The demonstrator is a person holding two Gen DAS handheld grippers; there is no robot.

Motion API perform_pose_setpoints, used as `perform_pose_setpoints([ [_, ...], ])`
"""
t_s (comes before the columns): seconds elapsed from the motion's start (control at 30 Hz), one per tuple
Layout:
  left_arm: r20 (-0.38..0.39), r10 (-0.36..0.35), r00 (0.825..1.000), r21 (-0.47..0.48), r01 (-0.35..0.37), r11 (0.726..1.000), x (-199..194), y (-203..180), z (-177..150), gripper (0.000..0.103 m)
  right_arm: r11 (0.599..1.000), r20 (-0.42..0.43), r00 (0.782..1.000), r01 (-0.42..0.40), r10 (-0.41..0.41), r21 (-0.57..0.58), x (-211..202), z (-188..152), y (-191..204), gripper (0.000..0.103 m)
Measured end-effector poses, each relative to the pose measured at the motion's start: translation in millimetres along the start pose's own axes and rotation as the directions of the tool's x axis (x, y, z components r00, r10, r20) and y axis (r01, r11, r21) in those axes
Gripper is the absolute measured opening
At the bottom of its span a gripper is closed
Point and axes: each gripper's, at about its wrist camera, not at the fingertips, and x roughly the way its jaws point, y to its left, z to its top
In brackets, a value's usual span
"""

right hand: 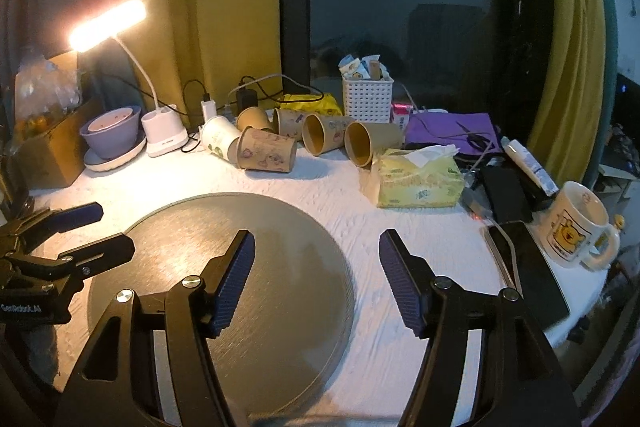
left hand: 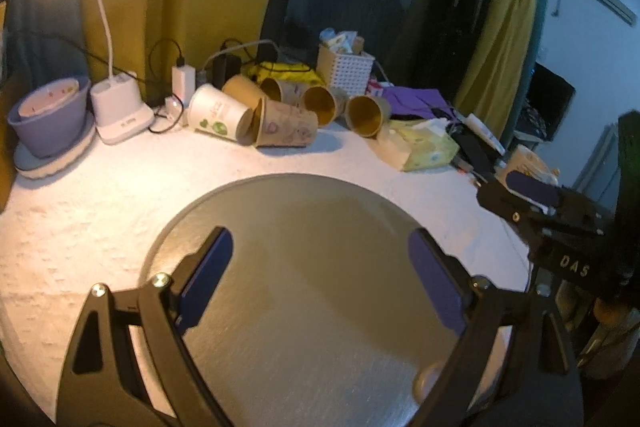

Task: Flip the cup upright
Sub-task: 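Move the right gripper to the tipped flower-printed paper cup and close on it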

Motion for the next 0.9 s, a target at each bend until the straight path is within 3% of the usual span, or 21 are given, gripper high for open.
perform_pose_setpoints([
  [0.33, -0.092, 0.019, 0.996, -0.135, -0.031, 0.99, 72.7, 1.5, 37.0, 0.091, 0.999, -0.034, 0.999, -0.02, 0.019, -0.028, 59.2, 32.4, -33.3, 0.068],
  [0.53, -0.142, 0.006, 0.99, -0.234, -0.04, 0.971, 119.1, 11.9, 56.7, 0.091, 0.999, -0.069, 0.997, -0.034, 0.031, -0.035, 101.0, 48.2, -47.9, 0.068],
  [0.77, -0.148, -0.012, 0.989, -0.369, -0.044, 0.928, 164.3, 26.5, 83.6, 0.091, 0.996, -0.101, 0.994, -0.046, 0.038, -0.073, 140.5, 66.7, -51.1, 0.068],
  [0.9, -0.143, -0.012, 0.99, -0.466, -0.057, 0.883, 184.9, 39.3, 96.4, 0.091, 0.995, -0.115, 0.993, -0.046, 0.036, -0.084, 156.4, 73.5, -52.9, 0.068],
])
